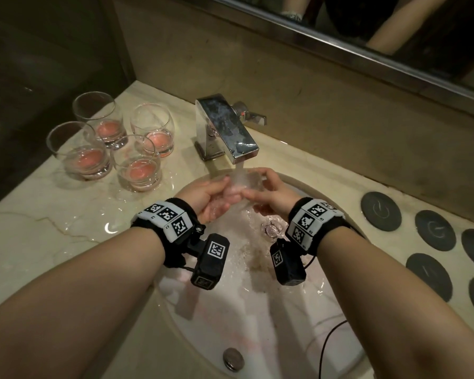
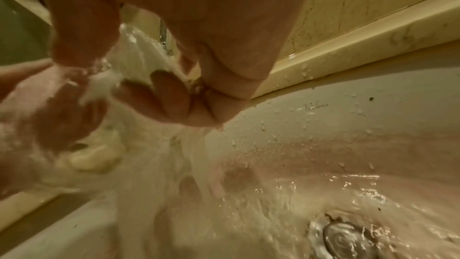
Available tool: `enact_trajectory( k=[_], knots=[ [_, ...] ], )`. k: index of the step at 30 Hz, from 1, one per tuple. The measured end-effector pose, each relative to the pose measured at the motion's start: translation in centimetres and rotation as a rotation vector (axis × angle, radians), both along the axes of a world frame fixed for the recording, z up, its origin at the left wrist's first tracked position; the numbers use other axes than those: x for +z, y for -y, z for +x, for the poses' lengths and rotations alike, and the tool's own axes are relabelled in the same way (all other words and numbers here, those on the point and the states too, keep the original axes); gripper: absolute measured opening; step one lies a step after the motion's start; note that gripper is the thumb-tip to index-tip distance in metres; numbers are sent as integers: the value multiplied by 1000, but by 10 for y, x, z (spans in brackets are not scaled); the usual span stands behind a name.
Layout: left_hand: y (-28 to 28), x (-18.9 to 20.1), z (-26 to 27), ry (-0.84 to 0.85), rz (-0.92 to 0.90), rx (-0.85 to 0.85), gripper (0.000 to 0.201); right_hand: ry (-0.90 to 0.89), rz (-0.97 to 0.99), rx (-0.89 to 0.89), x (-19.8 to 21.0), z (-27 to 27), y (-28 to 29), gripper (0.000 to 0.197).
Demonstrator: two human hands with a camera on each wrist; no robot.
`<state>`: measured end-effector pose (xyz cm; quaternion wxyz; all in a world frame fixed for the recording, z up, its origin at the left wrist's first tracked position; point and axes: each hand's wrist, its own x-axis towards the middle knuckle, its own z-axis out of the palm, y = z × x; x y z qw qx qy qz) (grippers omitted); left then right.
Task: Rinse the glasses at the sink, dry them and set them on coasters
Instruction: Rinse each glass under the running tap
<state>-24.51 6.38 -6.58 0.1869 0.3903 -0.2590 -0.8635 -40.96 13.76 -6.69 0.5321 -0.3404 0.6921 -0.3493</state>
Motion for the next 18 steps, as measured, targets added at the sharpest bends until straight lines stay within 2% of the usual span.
enact_trajectory(
  k=[3, 5, 9, 13, 16, 18],
  knots=[
    [-1, 1, -2, 8, -26, -54, 17, -172, 58, 6, 8, 2, 0, 49],
    [0, 2, -3, 15, -17, -81, 15, -251, 70, 13, 6, 5, -2, 60],
    [2, 2, -5, -9, 4, -13, 15, -72, -12, -32, -1, 6, -6, 56],
    [1, 0, -5, -43, 22, -11, 16, -63, -49, -55, 2, 3, -5, 50],
    [2, 2, -5, -20, 8, -95, 16, -105, 57, -115, 0, 8, -1, 63],
    [3, 3, -6, 8, 6, -61, 18, -92, 87, -97, -5, 10, -1, 74]
  ],
)
